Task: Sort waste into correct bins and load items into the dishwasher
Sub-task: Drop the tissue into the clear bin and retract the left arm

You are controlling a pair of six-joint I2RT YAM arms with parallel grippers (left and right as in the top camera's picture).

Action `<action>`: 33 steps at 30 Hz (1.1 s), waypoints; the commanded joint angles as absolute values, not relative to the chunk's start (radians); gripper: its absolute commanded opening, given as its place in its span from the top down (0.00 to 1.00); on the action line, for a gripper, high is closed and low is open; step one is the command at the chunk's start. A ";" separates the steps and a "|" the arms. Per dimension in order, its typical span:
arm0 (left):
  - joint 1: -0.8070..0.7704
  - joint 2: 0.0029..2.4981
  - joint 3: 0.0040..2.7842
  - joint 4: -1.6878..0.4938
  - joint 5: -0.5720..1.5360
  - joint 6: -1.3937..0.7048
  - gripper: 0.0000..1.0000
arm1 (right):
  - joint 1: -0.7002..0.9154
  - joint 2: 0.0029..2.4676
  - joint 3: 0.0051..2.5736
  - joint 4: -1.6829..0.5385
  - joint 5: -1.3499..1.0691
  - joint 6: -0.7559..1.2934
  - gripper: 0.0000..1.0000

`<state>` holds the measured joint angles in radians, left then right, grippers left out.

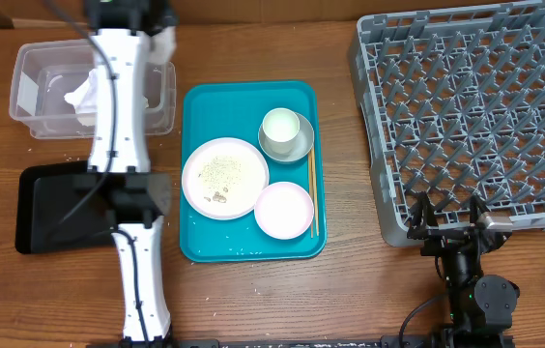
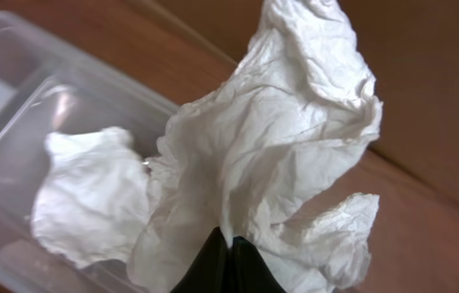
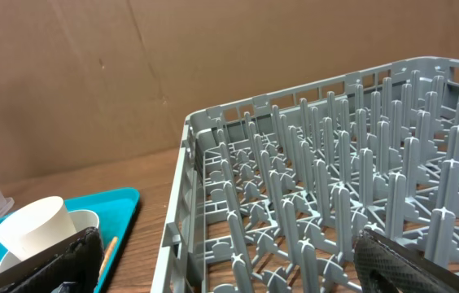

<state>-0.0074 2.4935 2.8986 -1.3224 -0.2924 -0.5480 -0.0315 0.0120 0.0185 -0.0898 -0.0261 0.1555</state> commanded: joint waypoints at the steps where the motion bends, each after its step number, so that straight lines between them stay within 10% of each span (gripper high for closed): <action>1: 0.057 2.493 2.883 -1.323 -0.303 -0.740 0.91 | -0.035 0.003 0.008 -0.084 -0.023 0.149 0.00; 4: 0.096 2.493 2.863 -1.327 -0.260 -0.748 0.79 | -0.035 0.003 0.008 -0.084 -0.023 0.149 0.00; 7: 0.118 2.493 2.854 -1.340 -0.237 -0.748 0.36 | -0.035 0.003 0.008 -0.084 -0.023 0.149 0.00; 10: 0.130 2.492 2.854 -1.361 -0.235 -0.748 0.53 | -0.035 0.003 0.008 -0.084 -0.023 0.149 0.00; 22: 0.138 2.365 2.865 -1.462 -0.221 -0.748 0.39 | -0.035 0.003 0.008 -0.084 -0.023 0.149 0.00; 27: 0.137 2.195 2.865 -1.561 -0.135 -0.737 0.07 | -0.035 0.003 0.008 -0.084 -0.023 0.149 0.00; 33: 0.138 2.050 2.865 -1.658 -0.306 -0.737 0.00 | -0.035 0.003 0.008 -0.084 -0.023 0.149 0.00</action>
